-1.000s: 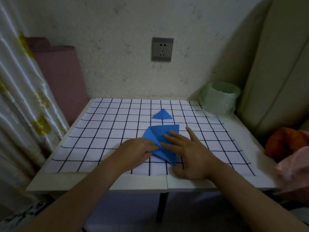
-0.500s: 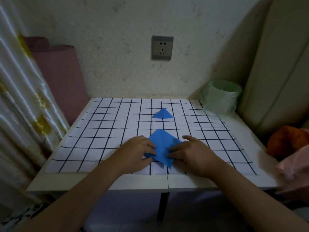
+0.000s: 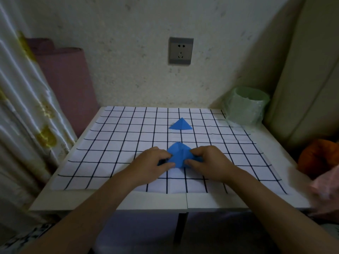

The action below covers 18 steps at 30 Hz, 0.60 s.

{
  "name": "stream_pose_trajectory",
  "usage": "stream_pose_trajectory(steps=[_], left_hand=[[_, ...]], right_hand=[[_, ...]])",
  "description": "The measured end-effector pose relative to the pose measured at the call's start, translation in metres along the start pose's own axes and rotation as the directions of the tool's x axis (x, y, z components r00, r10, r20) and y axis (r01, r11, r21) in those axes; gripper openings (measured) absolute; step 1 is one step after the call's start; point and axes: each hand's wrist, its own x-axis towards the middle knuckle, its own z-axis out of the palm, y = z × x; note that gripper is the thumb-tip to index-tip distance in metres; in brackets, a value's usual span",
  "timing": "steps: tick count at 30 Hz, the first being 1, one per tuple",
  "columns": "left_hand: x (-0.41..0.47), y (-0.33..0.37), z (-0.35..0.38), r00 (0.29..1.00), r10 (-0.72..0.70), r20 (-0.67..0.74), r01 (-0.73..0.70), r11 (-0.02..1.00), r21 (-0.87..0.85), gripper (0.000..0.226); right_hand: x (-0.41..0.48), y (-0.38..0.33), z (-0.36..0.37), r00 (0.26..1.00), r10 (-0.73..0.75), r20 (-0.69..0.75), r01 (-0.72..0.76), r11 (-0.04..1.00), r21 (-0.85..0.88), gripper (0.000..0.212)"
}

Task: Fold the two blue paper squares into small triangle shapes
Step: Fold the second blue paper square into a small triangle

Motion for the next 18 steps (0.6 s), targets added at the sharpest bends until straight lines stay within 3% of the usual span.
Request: stream_pose_trajectory(steps=[2, 5, 9, 11, 14, 18], left_hand=[[0.001, 0.001, 0.001, 1.000, -0.015, -0.015, 0.016, 0.998, 0.056, 0.027], [0.007, 0.001, 0.006, 0.989, -0.103, -0.110, 0.095, 0.993, -0.072, 0.036], [0.015, 0.005, 0.013, 0.964, -0.225, -0.139, 0.195, 0.960, -0.199, 0.005], [0.017, 0.005, 0.015, 0.954, -0.265, -0.139, 0.227, 0.944, -0.240, 0.029], [0.019, 0.007, 0.013, 0.960, -0.220, -0.170, 0.189, 0.965, -0.184, 0.040], [0.017, 0.004, 0.015, 0.963, -0.082, -0.255, 0.112, 0.988, 0.104, 0.027]], right_hand=[[0.004, -0.001, 0.001, 1.000, 0.010, 0.006, -0.010, 1.000, -0.017, 0.018], [0.011, 0.001, 0.005, 0.995, 0.076, -0.058, -0.075, 0.997, 0.010, 0.025], [0.021, 0.004, 0.012, 0.979, 0.157, -0.129, -0.158, 0.987, 0.005, 0.017], [0.025, 0.003, 0.015, 0.973, 0.199, -0.115, -0.197, 0.980, 0.022, 0.025], [0.031, 0.001, 0.019, 0.973, 0.193, -0.129, -0.196, 0.980, -0.010, 0.050], [0.039, 0.000, 0.026, 0.976, 0.132, -0.174, -0.160, 0.974, -0.162, 0.051]])
